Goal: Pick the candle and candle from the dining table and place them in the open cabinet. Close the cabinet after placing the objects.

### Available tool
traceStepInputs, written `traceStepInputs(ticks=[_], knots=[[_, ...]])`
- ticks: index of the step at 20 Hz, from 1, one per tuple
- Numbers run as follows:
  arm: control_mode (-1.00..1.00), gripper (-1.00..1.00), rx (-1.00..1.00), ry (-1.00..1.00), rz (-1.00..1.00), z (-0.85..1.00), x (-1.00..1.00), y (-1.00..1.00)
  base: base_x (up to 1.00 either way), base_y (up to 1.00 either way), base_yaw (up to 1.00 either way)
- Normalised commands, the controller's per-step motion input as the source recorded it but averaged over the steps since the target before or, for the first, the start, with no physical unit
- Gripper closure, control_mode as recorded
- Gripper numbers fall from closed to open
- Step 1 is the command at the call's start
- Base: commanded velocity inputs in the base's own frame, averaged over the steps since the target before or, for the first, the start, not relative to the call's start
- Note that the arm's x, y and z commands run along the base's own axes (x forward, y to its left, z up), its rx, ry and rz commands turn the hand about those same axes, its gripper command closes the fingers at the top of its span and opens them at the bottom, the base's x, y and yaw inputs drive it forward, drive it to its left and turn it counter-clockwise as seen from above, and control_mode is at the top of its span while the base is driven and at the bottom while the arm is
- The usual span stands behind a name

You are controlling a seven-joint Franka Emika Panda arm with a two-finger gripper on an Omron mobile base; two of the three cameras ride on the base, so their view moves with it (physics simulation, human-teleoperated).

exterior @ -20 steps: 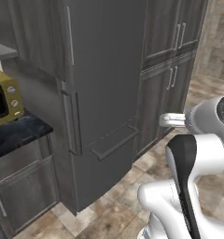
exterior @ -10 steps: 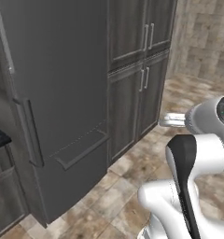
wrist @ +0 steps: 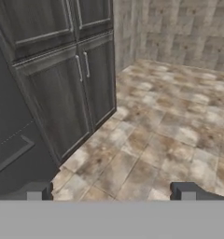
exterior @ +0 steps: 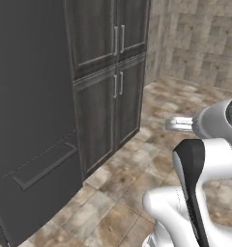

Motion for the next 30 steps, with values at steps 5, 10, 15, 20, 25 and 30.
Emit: traceStepInputs(ticks=[5,10,15,20,25,30], knots=[[1.00,-1.00,0.00,0.00,0.00,0.00,0.00,0.00,0.10,-0.63,-0.28],[1.00,-1.00,0.00,0.00,0.00,0.00,0.00,0.00,0.14,-0.50,-0.33],[1.00,-1.00,0.00,0.00,0.00,0.00,0.00,0.00,0.24,-0.40,-0.36],[1.00,-1.00,0.00,0.00,0.00,0.00,0.00,0.00,0.38,-0.31,-0.37],[1.00,-1.00,0.00,0.00,0.00,0.00,0.00,0.00,0.53,-0.08,-0.32],[1.00,-1.00,0.00,0.00,0.00,0.00,0.00,0.00,0.65,0.00,-0.20]])
